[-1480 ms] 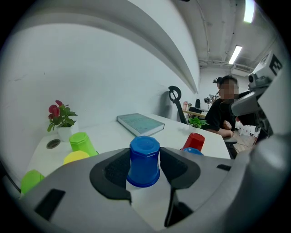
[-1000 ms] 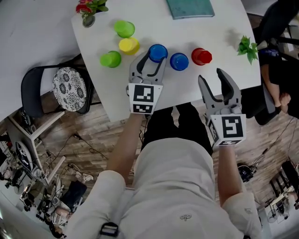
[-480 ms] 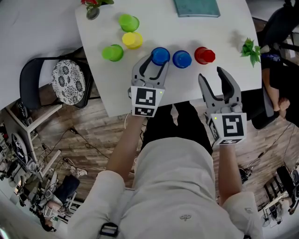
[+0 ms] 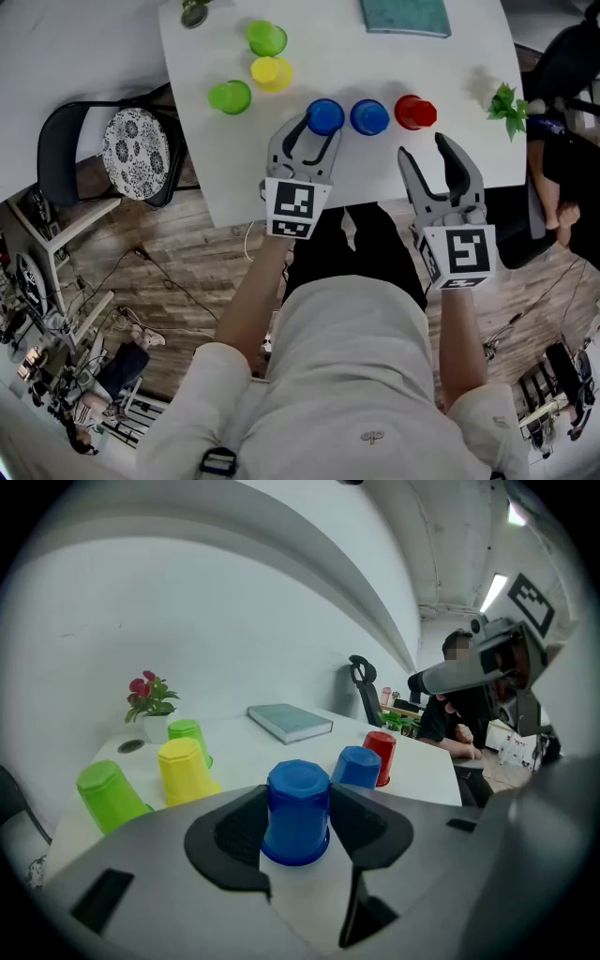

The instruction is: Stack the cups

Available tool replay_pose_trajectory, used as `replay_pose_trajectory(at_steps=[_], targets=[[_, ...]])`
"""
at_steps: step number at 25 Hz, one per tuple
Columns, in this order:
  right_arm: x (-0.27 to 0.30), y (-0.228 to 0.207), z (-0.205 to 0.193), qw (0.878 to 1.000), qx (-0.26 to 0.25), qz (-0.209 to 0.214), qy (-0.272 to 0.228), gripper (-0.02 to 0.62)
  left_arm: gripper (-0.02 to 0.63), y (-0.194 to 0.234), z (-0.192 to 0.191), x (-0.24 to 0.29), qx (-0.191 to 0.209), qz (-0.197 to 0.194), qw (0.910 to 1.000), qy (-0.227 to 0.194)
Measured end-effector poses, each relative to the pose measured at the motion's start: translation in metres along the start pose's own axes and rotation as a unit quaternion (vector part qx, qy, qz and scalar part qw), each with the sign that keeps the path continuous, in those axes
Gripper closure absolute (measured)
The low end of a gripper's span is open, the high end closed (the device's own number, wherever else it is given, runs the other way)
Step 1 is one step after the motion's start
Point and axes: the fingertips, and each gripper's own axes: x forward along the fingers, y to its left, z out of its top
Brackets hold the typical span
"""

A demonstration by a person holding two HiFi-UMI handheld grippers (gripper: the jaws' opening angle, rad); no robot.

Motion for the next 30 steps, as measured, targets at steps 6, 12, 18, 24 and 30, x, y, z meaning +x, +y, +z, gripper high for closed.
replay_pose_trajectory(at_steps=[6,12,18,24,30], targets=[[0.002,0.002,0.0,1.0,-0.007,0.011,0.0,0.354,0.394,-0.003,-0.009,-0.004,-0.007,0.005,1.0,0.001],[0.004,0.002,0.002,1.0,-0.011,0.018,-0.001,0.354,0.394,-0.009,-0.016,-0.005,-0.007,-0.007,0.9999,0.007],[0.006,0.004,0.008,1.0,-0.014,0.025,-0.007,0.354,0.356,-0.009,-0.015,-0.017,-0.005,-0.011,0.9999,0.008],[0.008,0.002,0.021,0.999,-0.029,0.026,-0.014,0.354,0.353,0.007,-0.015,-0.035,-0.008,0.009,0.9999,0.006],[0.012,0.005,0.04,0.999,-0.039,0.019,-0.021,0.354,0.353,0.038,-0.023,-0.055,-0.028,0.042,0.9987,0.009]])
